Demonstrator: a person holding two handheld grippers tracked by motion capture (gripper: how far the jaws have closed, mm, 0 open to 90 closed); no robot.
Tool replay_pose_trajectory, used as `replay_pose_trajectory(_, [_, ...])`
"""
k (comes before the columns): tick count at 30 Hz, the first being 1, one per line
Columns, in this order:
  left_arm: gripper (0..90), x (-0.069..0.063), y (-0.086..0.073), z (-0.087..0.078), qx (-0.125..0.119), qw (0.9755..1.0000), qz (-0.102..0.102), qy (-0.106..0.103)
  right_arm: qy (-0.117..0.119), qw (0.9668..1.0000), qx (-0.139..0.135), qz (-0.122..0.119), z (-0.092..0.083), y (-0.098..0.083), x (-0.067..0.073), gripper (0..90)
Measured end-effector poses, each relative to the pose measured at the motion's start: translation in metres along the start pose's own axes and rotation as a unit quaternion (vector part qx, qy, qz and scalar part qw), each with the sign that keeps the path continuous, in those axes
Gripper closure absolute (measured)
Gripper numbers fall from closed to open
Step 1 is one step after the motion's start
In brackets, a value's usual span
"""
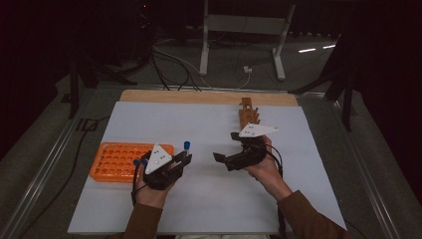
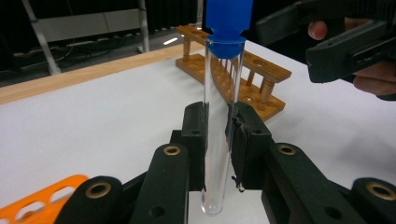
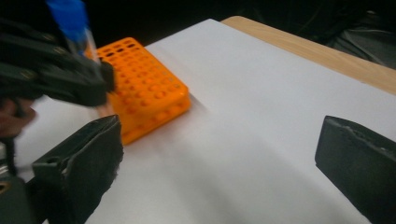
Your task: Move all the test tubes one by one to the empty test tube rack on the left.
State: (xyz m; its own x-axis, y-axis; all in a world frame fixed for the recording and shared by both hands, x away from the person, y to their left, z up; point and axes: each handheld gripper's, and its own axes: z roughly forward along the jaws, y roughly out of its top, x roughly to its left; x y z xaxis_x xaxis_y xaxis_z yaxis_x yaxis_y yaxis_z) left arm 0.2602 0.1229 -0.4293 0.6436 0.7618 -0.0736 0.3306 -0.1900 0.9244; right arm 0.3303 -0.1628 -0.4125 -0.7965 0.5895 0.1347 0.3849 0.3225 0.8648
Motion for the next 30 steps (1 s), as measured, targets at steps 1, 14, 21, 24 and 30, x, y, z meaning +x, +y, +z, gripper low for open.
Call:
replay_pose_trajectory(1, [78.1, 0.002, 0.000, -0.003, -0.002, 1.0000, -0.001, 0.002, -0.002, 1.0000, -0.001, 0.000, -0.001, -0.001, -0.001, 0.7])
replay_pose_trajectory(14, [78.1, 0.027, 0.000, -0.040, -0.022, 0.9995, -0.010, 0.022, -0.045, 0.9990, -0.007, 0.006, -0.017, -0.012, -0.018, 0.7])
replay_pose_trajectory(21, [78.1, 0.039, -0.003, -0.061, -0.035, 0.9987, -0.017, 0.034, -0.059, 0.9979, -0.015, 0.022, -0.027, -0.019, -0.030, 0.7])
replay_pose_trajectory(24, [78.1, 0.045, -0.003, -0.072, -0.043, 0.9979, -0.022, 0.044, -0.065, 0.9973, -0.018, 0.027, -0.033, -0.021, -0.034, 0.7])
replay_pose_trajectory(30, [78.1, 0.057, -0.009, -0.091, -0.045, 0.9959, -0.029, 0.072, -0.076, 0.9962, -0.025, 0.036, -0.043, -0.027, -0.042, 0.7])
